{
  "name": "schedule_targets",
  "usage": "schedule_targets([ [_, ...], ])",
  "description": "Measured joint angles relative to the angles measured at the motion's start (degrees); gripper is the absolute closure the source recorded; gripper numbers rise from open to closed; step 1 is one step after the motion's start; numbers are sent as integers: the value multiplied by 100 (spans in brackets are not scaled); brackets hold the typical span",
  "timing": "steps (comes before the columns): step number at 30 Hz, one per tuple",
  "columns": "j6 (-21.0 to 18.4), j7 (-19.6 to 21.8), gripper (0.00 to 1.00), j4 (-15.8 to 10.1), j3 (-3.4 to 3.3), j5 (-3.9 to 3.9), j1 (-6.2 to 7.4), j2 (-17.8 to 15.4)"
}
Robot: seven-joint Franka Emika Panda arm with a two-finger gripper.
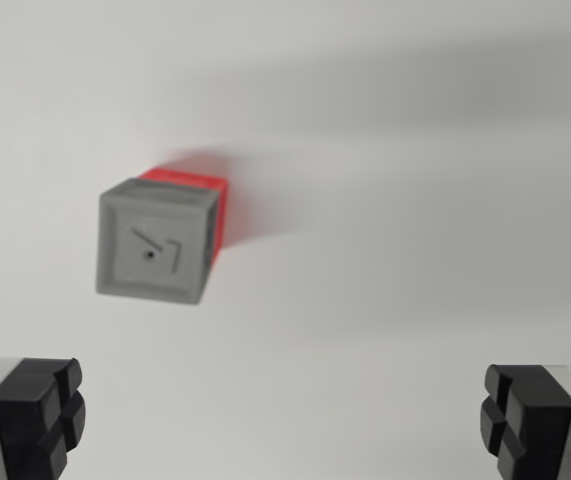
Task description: Destack cube
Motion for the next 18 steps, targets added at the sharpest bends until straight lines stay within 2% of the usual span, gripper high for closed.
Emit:
schedule_targets([
  [18,533,1064,0,-159,168,69,397,446],
])
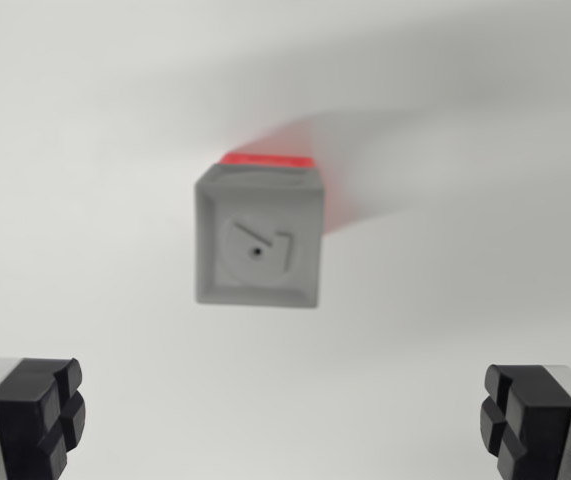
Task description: Destack cube
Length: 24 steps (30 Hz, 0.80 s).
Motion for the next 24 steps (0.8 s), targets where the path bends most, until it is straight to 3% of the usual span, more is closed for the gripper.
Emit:
schedule_targets([
  [5,151,195,0,-20,32,11,93,138],
  [24,1101,227,0,-152,15,10,90,967],
])
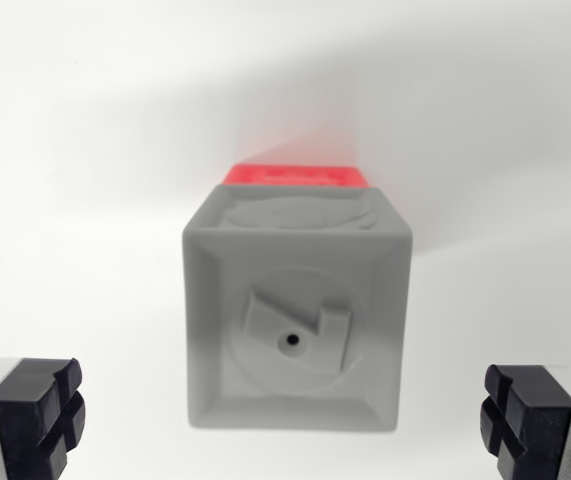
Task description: Destack cube
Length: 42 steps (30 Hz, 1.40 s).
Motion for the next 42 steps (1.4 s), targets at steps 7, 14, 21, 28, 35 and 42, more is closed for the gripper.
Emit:
schedule_targets([
  [7,259,6,0,0,-7,-4,5,258],
  [14,466,11,0,16,-15,-10,8,484],
  [21,587,15,0,32,-22,-13,13,617],
  [28,621,16,100,44,-28,-13,18,666],
  [35,622,16,100,46,-28,-13,19,666],
  [42,622,16,100,47,-29,-13,20,666],
])
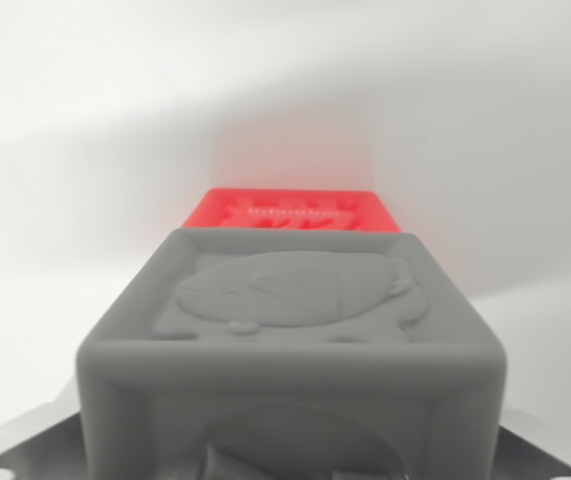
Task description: Destack cube
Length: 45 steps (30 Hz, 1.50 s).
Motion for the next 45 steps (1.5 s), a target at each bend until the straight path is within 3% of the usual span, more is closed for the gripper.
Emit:
schedule_targets([
  [26,-21,0,100,-2,-1,0,0,-32],
  [45,-411,0,100,-47,1,1,0,-492],
])
